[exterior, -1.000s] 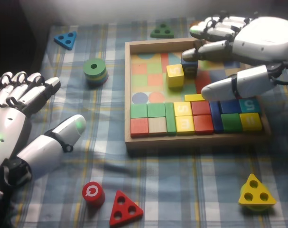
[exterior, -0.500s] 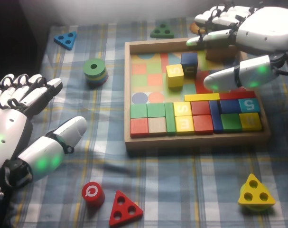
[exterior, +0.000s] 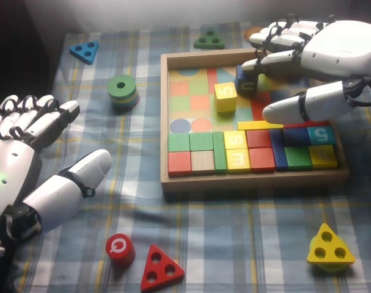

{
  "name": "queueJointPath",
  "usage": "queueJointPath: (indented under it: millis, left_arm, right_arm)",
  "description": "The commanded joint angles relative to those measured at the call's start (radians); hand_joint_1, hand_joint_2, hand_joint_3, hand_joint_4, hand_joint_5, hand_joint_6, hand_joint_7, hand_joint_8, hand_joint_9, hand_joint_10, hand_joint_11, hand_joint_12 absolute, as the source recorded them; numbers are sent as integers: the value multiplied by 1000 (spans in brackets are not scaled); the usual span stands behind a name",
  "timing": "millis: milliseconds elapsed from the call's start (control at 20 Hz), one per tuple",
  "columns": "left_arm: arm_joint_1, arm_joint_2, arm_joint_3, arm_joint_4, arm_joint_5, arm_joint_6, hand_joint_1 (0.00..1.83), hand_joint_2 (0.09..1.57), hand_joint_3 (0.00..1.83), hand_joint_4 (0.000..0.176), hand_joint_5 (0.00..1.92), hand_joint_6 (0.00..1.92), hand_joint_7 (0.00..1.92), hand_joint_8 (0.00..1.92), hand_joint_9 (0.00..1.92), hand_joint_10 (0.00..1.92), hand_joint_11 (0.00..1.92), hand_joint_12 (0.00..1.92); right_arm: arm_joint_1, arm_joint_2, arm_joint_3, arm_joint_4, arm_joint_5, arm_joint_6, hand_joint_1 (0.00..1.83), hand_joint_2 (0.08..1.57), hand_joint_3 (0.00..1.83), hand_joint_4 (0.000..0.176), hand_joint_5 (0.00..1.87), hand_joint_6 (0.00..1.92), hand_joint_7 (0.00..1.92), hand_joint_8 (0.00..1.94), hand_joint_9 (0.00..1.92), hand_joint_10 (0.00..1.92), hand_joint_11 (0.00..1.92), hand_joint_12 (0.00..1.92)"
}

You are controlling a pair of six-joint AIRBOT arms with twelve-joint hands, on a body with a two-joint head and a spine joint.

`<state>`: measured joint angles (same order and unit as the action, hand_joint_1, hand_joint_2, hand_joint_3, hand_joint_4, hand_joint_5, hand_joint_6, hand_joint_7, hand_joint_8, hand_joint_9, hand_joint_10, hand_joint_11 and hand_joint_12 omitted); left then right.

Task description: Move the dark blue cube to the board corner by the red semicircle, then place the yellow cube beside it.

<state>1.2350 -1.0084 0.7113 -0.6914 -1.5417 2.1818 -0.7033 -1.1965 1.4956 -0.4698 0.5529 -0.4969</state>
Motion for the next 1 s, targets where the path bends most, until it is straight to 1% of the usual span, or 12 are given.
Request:
queueJointPath:
  millis: [0,100,250,400,450,550,600,750,800,850,900,950]
  left_arm:
    - [-11,-2,4,50,-113,-5,0,1160,2,58,324,2,196,2,87,3,0,0]
    - [-11,-1,3,50,-113,-5,0,1161,2,70,317,0,196,2,85,2,0,0]
    - [-11,-1,2,48,-113,-5,0,1157,0,59,331,10,202,5,91,5,0,0]
    - [-10,-1,1,47,-113,-5,0,1156,0,61,328,6,195,1,89,3,0,0]
    - [-9,-1,0,47,-114,-5,0,1157,0,56,343,12,200,3,98,7,0,0]
    - [-9,-1,-1,44,-113,-5,0,1152,0,68,337,7,193,0,89,2,0,0]
    - [-9,-2,-1,44,-113,-5,0,1154,0,60,344,9,192,0,86,1,0,0]
    - [-8,-1,0,44,-112,-5,0,1149,0,72,340,5,199,3,93,4,0,0]
    - [-8,-1,0,44,-111,-5,0,1149,0,63,346,7,202,4,94,4,0,0]
    - [-8,-1,0,44,-111,-5,0,1145,0,66,345,6,200,2,92,3,0,0]
    - [-8,-1,0,43,-111,-5,0,1146,0,84,325,0,195,0,93,3,0,0]
    - [-7,-1,1,43,-109,-5,0,1147,0,75,332,4,196,1,96,4,0,0]
  right_arm:
    - [6,12,-6,18,81,4,0,1011,0,129,341,3,0,0,0,0,0,0]
    - [6,42,-25,7,64,4,0,1003,0,146,338,1,0,0,0,0,0,0]
    - [5,88,-54,-3,45,4,0,960,0,149,330,0,0,0,0,0,0,0]
    - [3,121,-69,-4,34,4,0,940,0,175,310,2,0,0,0,0,0,0]
    - [3,128,-70,-3,30,4,0,943,0,176,311,3,0,0,0,0,0,0]
    - [-1,141,-72,-4,19,4,0,936,0,176,321,6,0,0,0,0,0,0]
    - [-2,144,-73,-4,16,4,0,929,0,176,323,6,0,0,0,0,0,0]
    - [-4,156,-76,-4,8,4,0,949,0,176,317,3,0,0,0,0,0,0]
    - [-4,159,-78,-4,8,4,0,951,0,176,319,3,0,0,0,0,0,0]
    - [-4,160,-81,-4,8,4,0,956,0,176,324,5,0,0,0,0,0,0]
    - [-4,160,-84,-4,9,4,0,945,0,176,324,4,0,0,0,0,0,0]
    - [-4,160,-89,-4,14,1,0,958,0,165,335,8,0,0,0,0,0,0]
